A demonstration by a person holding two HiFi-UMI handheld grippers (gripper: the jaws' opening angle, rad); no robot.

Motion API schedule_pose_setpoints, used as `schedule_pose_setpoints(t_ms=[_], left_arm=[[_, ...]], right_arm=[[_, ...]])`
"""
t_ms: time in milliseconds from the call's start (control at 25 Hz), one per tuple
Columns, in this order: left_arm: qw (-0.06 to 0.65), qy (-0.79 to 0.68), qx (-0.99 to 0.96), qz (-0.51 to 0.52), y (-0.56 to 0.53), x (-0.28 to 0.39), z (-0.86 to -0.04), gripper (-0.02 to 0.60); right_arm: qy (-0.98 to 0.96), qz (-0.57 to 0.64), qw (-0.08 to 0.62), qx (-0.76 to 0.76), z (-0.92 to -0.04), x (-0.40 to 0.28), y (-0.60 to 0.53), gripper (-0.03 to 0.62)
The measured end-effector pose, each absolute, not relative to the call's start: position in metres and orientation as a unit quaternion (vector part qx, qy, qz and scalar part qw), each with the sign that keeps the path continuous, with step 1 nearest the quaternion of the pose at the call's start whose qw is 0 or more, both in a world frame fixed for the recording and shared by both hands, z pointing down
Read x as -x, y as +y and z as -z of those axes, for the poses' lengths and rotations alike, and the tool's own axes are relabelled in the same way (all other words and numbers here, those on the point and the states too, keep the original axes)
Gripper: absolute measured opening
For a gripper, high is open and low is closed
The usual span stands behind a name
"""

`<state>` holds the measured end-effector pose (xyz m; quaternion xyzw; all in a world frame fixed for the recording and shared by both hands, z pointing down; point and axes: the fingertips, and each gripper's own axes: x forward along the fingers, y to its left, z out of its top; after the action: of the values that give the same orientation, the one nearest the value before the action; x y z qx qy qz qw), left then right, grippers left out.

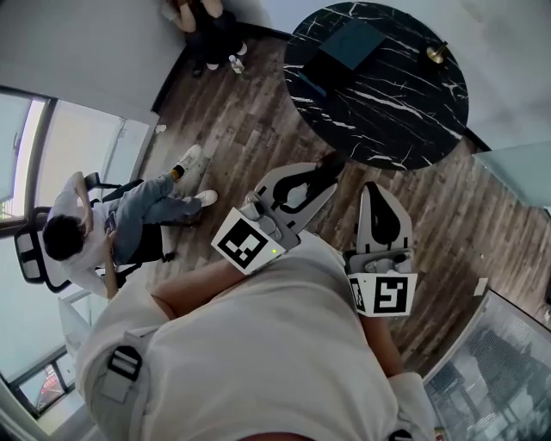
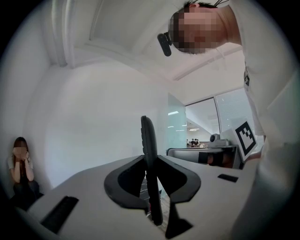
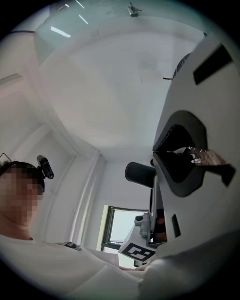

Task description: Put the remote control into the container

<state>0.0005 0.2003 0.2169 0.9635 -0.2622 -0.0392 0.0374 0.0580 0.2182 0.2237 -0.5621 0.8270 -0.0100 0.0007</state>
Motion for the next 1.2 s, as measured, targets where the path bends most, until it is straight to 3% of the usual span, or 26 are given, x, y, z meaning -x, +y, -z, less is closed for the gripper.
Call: schedule_pose_setpoints(t_ms=[1200], left_arm=[[0.066,-0.216,-0.974,-0.02,-0.025,0.006,-0.246,0.08]], right_arm=[[0.804,0.059,-0.011,0.592,-0.248,-0.048,-0.008,0.011]])
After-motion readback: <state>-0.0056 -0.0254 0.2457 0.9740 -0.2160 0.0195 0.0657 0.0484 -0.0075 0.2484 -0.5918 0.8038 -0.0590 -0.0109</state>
